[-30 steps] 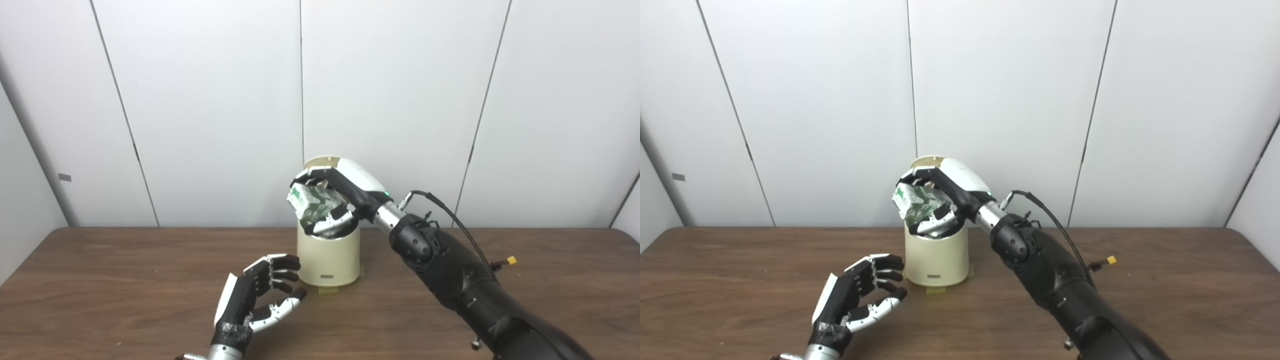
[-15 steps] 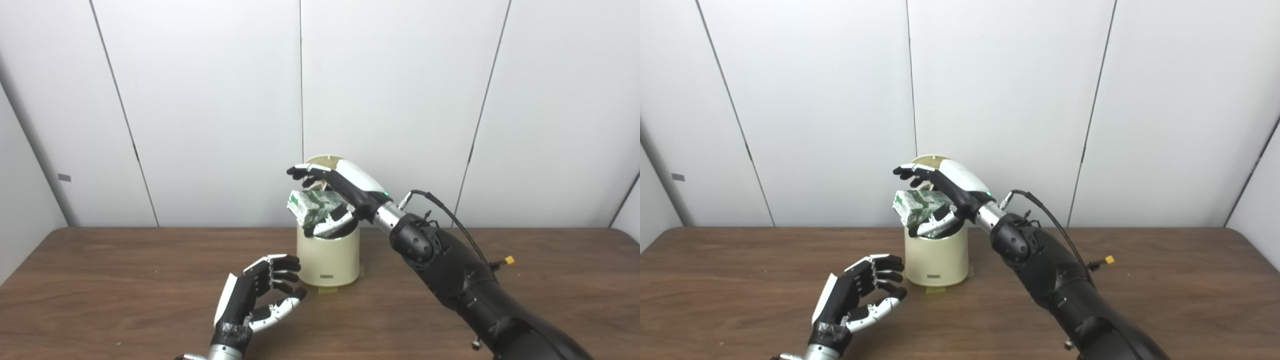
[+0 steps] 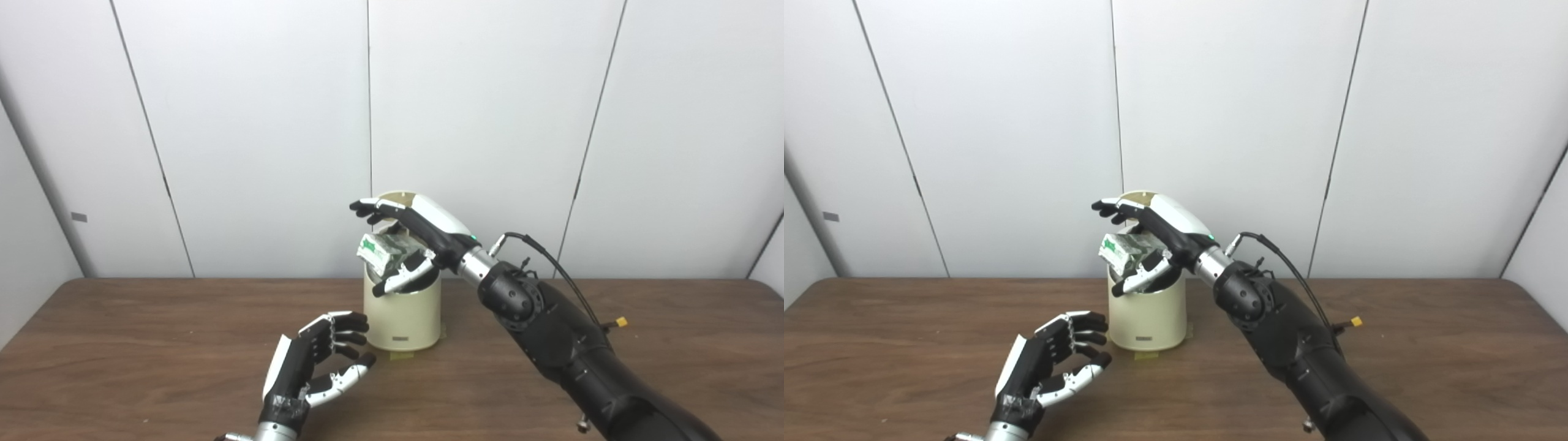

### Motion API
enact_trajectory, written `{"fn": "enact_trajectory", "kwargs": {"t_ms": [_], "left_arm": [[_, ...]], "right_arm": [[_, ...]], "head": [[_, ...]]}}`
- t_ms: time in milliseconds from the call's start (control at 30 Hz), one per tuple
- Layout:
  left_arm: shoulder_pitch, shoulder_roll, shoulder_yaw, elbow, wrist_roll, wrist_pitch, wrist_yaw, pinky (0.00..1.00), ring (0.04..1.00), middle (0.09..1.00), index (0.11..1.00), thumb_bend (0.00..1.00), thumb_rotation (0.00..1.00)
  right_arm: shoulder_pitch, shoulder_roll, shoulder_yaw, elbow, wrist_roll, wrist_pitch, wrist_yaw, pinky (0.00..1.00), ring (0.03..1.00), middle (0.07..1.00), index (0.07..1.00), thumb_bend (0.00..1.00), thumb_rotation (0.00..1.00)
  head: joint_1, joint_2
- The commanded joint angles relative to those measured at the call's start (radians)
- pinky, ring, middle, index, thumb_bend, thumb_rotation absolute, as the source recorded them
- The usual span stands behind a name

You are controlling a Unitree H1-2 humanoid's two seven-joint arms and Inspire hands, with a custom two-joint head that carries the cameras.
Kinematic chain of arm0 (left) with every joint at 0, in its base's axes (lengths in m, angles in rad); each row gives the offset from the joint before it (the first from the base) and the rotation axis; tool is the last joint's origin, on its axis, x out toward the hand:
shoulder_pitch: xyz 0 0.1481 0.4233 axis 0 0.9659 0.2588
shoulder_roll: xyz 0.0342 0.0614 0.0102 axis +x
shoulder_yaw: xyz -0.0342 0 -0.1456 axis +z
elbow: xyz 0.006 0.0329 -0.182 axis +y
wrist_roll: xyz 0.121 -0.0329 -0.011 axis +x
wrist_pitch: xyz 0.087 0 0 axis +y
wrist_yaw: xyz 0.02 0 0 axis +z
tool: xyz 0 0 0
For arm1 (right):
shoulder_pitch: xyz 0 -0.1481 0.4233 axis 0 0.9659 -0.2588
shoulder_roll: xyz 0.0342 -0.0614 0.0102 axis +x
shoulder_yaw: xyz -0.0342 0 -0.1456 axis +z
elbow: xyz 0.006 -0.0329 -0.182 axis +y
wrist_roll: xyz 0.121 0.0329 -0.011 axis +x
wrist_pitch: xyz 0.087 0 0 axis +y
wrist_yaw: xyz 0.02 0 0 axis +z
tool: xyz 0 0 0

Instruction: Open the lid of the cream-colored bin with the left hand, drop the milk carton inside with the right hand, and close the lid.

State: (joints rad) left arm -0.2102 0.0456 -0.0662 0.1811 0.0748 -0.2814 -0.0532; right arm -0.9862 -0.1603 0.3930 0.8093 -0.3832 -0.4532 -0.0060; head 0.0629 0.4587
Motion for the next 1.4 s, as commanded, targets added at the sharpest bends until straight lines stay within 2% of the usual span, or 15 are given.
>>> {"fn": "enact_trajectory", "kwargs": {"t_ms": [0,100,300,633,833,967,1100,1300,1367], "left_arm": [[0.016,0.008,-0.004,0.028,0.007,-0.021,-0.001,0.56,0.637,0.674,0.662,0.55,0.02],[0.012,0.007,-0.004,0.033,0.011,-0.019,0.002,0.54,0.627,0.67,0.66,0.56,0.02],[0.006,0.007,-0.003,0.049,0.004,-0.03,-0.001,0.54,0.627,0.67,0.661,0.55,0.0],[0.001,0.01,-0.003,0.063,0.004,-0.043,-0.002,0.54,0.621,0.67,0.66,0.56,0.0],[0.003,0.009,-0.003,0.059,0.002,-0.041,-0.002,0.53,0.619,0.669,0.661,0.56,0.0],[0.004,0.01,-0.004,0.056,0.005,-0.038,-0.003,0.54,0.621,0.667,0.66,0.55,0.01],[0.005,0.009,-0.004,0.055,0.003,-0.04,-0.002,0.53,0.618,0.668,0.662,0.55,0.0],[0.005,0.008,-0.006,0.048,0.003,-0.034,-0.004,0.54,0.623,0.672,0.666,0.55,0.0],[0.004,0.008,-0.006,0.05,0.005,-0.038,-0.003,0.55,0.624,0.671,0.665,0.55,0.0]], "right_arm": [[-0.054,-0.014,-0.027,-0.067,0.019,-0.017,-0.014,0.69,0.805,0.86,0.888,0.91,0.17],[-0.053,-0.012,-0.043,-0.119,0.032,-0.017,-0.008,0.69,0.8,0.86,0.892,0.91,0.18],[-0.041,-0.01,-0.076,-0.205,0.048,-0.015,0.021,0.74,0.85,0.883,0.89,0.89,0.17],[-0.021,-0.011,-0.105,-0.291,0.026,-0.012,0.033,0.68,0.793,0.848,0.862,0.88,0.16],[-0.004,-0.011,-0.131,-0.279,-0.017,-0.008,-0.01,0.58,0.709,0.792,0.799,0.79,0.24],[0.013,-0.017,-0.143,-0.27,-0.03,0.006,-0.006,0.53,0.628,0.666,0.714,0.7,0.29],[0.036,-0.028,-0.153,-0.286,-0.039,0.035,0.004,0.62,0.598,0.542,0.664,0.63,0.31],[0.067,-0.063,-0.156,-0.292,-0.044,0.029,0.022,0.74,0.655,0.511,0.667,0.57,0.34],[0.074,-0.069,-0.158,-0.294,-0.04,0.031,0.029,0.75,0.661,0.514,0.668,0.57,0.35]], "head": [[-0.002,0.001],[-0.006,0.0],[-0.005,-0.003],[-0.007,-0.003],[-0.008,0.001],[-0.008,0.001],[-0.006,0.006],[-0.002,0.012],[-0.001,0.013]]}}
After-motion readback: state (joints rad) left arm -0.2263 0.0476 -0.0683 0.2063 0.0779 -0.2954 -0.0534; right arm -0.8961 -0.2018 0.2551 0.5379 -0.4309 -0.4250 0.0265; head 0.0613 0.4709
